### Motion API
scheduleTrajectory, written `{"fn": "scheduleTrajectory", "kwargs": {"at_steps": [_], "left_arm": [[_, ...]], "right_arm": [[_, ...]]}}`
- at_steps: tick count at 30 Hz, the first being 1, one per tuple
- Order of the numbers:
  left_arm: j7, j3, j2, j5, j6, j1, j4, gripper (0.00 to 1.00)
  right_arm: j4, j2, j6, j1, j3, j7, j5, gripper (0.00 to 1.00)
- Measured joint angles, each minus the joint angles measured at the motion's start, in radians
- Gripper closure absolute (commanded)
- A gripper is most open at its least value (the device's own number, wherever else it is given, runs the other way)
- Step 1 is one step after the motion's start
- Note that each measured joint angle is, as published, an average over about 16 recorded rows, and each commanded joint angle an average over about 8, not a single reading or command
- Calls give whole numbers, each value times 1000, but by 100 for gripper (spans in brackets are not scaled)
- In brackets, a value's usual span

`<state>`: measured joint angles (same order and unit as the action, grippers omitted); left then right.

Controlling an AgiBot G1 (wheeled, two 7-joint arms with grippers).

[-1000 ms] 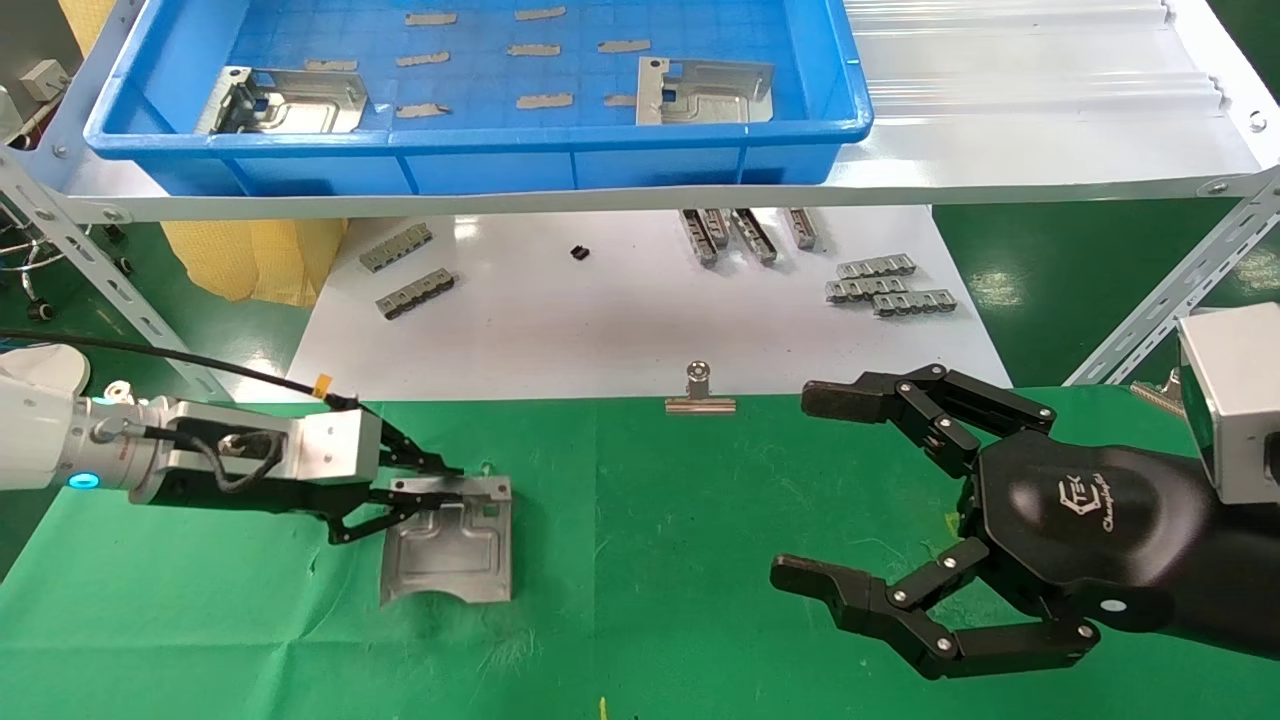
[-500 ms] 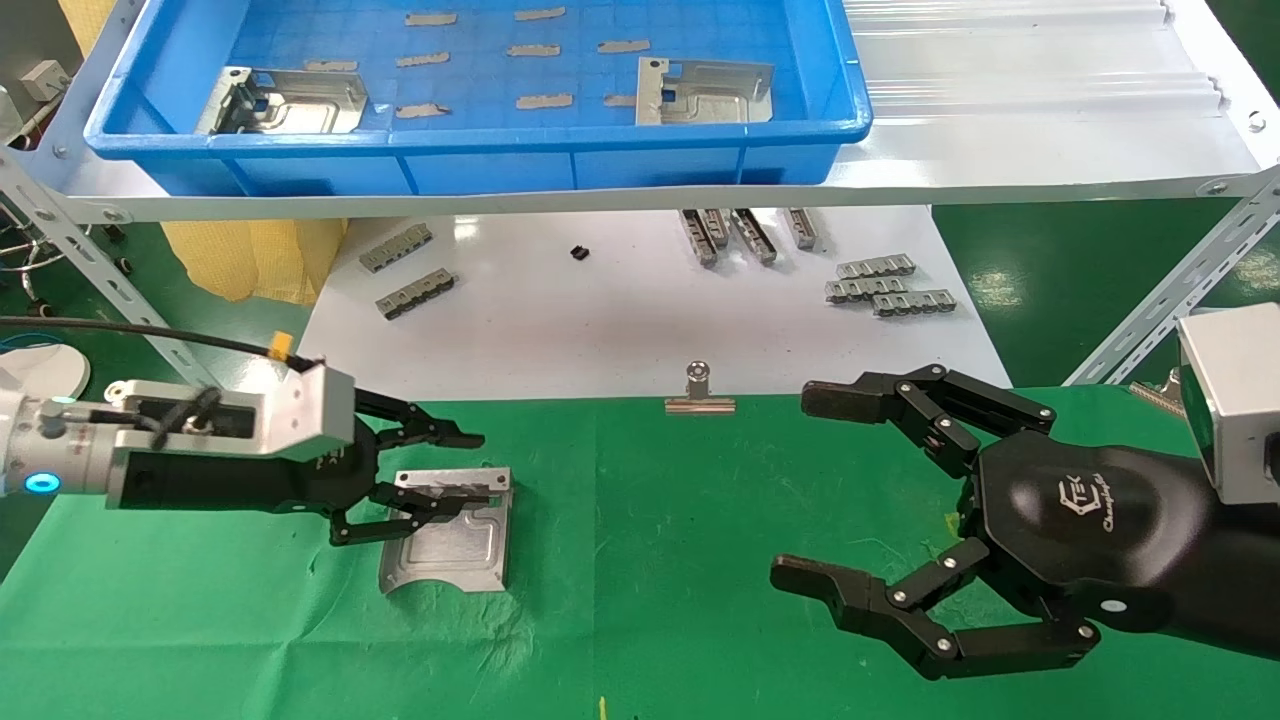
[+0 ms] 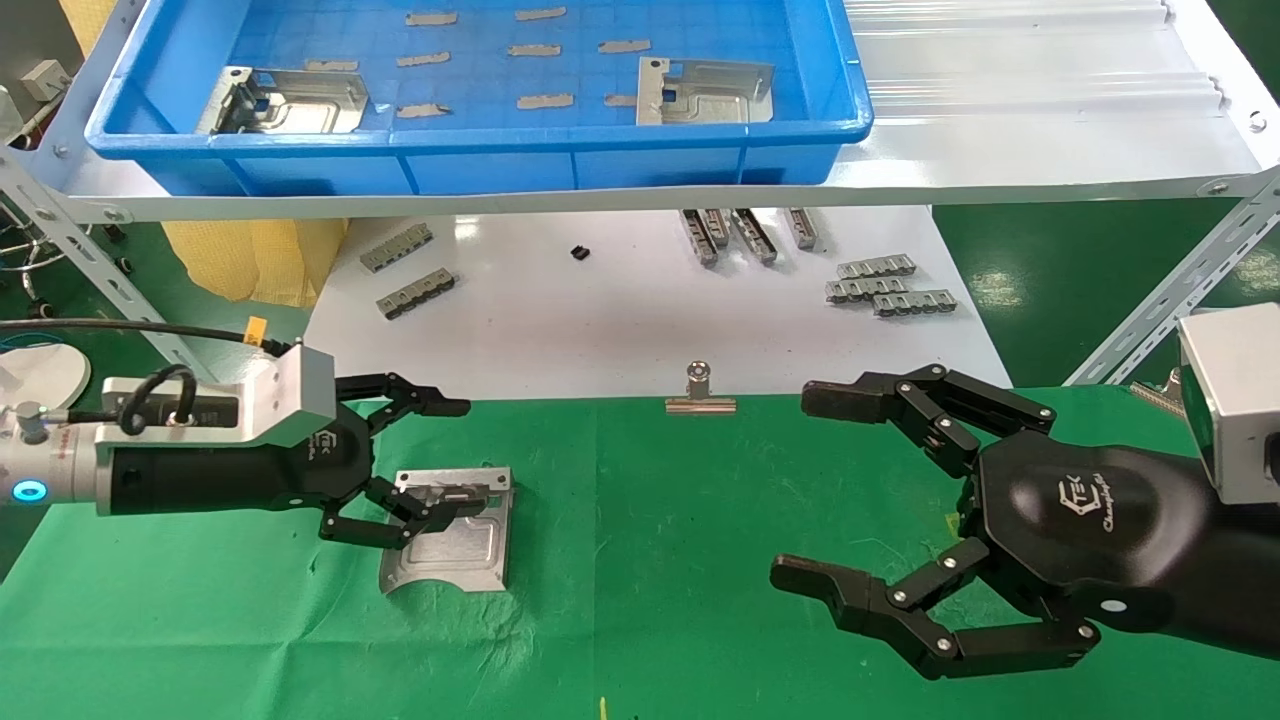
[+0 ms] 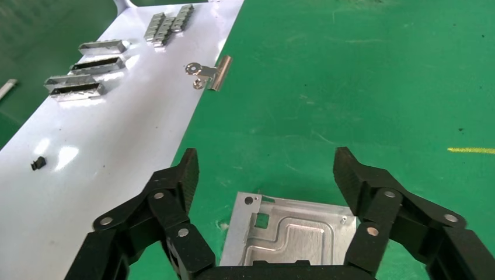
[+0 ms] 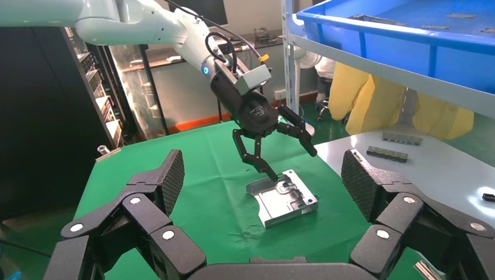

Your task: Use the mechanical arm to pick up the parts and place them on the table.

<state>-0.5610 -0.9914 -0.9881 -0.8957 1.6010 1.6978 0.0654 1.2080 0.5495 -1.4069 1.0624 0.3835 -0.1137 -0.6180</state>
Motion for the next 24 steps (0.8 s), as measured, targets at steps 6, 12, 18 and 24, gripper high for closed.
{"fn": "scheduleTrajectory", "kwargs": {"at_steps": [6, 12, 18, 24], "left_arm": [[39, 38, 20, 5, -7, -33, 70, 0], [109, 105, 55, 21, -17, -92, 183, 0], [186, 178, 94, 39, -27, -156, 307, 0], [263, 251, 133, 56, -38, -219, 432, 0]], "right_arm": [[0, 0, 0, 0, 0, 0, 0, 0], [0, 0, 0, 0, 0, 0, 0, 0], [0, 0, 0, 0, 0, 0, 0, 0], [0, 0, 0, 0, 0, 0, 0, 0]]}}
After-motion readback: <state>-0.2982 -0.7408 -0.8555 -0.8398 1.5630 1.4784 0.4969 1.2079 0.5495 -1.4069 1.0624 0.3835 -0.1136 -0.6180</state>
